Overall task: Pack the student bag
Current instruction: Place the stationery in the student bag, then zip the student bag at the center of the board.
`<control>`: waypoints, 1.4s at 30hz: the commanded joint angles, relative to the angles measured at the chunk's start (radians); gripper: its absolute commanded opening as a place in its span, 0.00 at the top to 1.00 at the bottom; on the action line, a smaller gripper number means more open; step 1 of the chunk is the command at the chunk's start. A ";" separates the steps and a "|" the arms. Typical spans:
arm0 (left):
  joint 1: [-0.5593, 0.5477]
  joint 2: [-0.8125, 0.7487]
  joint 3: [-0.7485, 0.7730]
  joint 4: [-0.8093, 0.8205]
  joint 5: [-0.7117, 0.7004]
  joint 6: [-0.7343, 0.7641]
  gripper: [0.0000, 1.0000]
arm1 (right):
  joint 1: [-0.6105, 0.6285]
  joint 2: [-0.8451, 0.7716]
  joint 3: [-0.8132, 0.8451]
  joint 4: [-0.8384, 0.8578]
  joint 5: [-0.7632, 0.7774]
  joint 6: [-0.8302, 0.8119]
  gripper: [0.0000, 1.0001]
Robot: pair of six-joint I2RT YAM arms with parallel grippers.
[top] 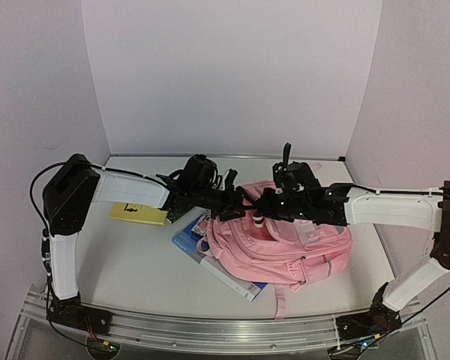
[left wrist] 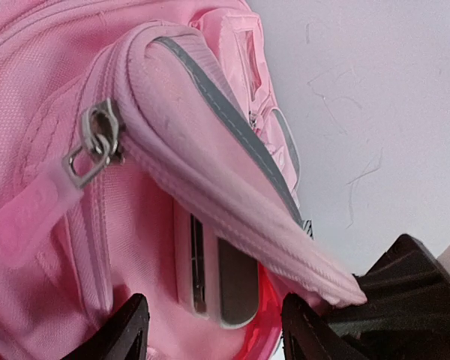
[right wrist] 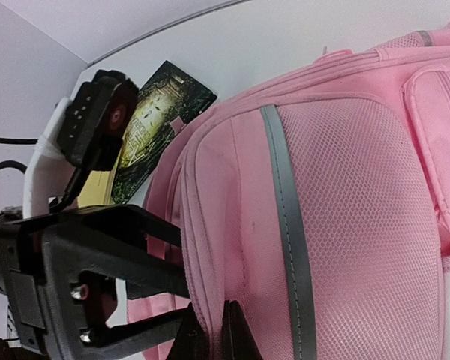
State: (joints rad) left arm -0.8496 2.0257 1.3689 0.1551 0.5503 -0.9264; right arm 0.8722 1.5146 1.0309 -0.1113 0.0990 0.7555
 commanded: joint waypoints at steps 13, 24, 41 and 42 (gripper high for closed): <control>0.009 -0.394 -0.115 -0.381 -0.202 0.695 0.24 | 0.014 -0.037 0.003 0.125 -0.036 -0.041 1.00; 0.039 -0.222 0.051 -0.476 -0.167 1.058 0.47 | 0.013 -0.056 -0.033 0.124 -0.090 -0.034 1.00; 0.063 -0.029 0.256 -0.530 -0.239 1.224 0.72 | 0.017 0.006 -0.018 0.124 -0.118 -0.027 1.00; 0.064 -0.022 0.265 -0.531 -0.236 1.233 0.73 | 0.017 0.008 -0.016 0.124 -0.118 -0.029 1.00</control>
State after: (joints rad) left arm -0.7906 1.9774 1.5679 -0.3596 0.3297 0.2423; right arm 0.8738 1.5184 0.9915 -0.0658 0.0361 0.7265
